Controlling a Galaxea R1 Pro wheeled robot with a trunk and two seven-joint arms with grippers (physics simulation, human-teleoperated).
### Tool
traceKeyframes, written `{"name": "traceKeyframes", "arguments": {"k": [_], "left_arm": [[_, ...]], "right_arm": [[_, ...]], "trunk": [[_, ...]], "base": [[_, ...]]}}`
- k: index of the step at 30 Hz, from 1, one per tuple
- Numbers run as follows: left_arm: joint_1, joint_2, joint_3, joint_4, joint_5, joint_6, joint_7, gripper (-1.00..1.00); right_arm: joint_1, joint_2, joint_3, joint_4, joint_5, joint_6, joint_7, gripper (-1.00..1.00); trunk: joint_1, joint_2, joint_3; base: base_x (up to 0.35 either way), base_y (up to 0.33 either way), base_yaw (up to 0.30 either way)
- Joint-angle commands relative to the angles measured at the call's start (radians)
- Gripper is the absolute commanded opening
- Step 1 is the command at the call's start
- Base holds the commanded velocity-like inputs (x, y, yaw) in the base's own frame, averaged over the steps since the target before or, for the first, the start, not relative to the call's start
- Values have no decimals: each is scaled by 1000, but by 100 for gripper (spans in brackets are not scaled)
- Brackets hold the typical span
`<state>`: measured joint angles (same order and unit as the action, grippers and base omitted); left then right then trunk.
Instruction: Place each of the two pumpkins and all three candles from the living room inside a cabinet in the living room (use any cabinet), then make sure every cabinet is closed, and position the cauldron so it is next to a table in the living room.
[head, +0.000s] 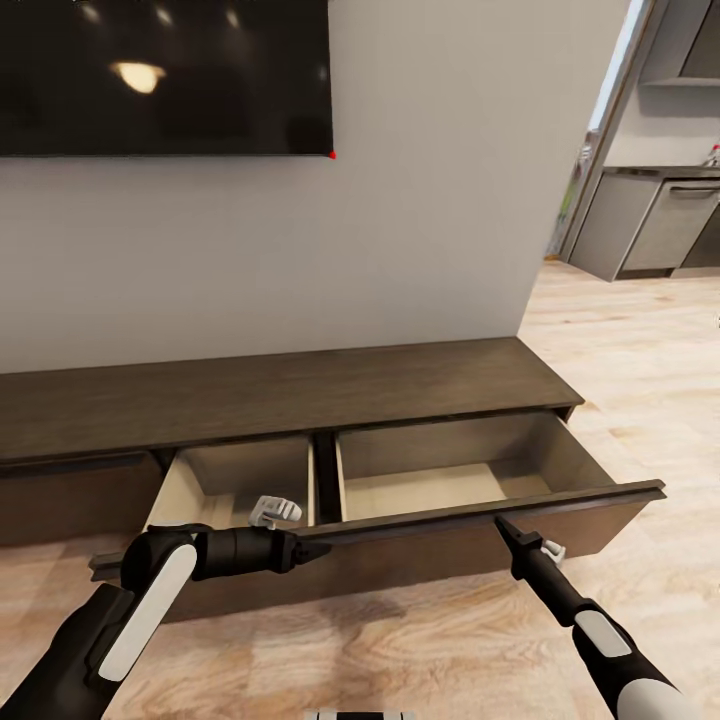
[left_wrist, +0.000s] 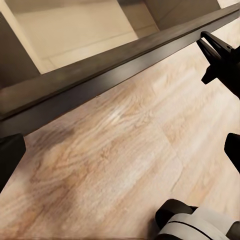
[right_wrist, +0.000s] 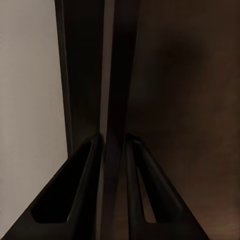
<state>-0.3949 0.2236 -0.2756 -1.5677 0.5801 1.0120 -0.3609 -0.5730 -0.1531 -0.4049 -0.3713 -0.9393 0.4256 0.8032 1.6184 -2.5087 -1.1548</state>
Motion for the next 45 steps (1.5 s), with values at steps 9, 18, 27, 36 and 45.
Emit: {"name": "traceKeyframes", "arguments": {"k": [9, 18, 27, 36, 45], "left_arm": [[-1, 0, -1, 0, -6, 2, -7, 100], [-1, 0, -1, 0, -6, 2, -7, 100], [-1, 0, 0, 0, -6, 2, -7, 100], [-1, 0, -1, 0, -6, 2, -7, 100], [-1, 0, -1, 0, -6, 2, -7, 100]], "right_arm": [[-1, 35, 15, 0, -6, 21, 18, -100], [-1, 35, 15, 0, -6, 21, 17, -100], [-1, 35, 15, 0, -6, 21, 17, 100], [-1, 35, 15, 0, -6, 21, 17, 100], [-1, 35, 15, 0, -6, 21, 17, 100]], "trunk": [[-1, 0, -1], [-1, 0, -1], [-1, 0, -1], [-1, 0, -1], [-1, 0, -1]], "base": [[-62, 0, 0], [-93, 0, 0], [-10, 0, 0], [-96, 0, 0], [-303, 0, 0]]}}
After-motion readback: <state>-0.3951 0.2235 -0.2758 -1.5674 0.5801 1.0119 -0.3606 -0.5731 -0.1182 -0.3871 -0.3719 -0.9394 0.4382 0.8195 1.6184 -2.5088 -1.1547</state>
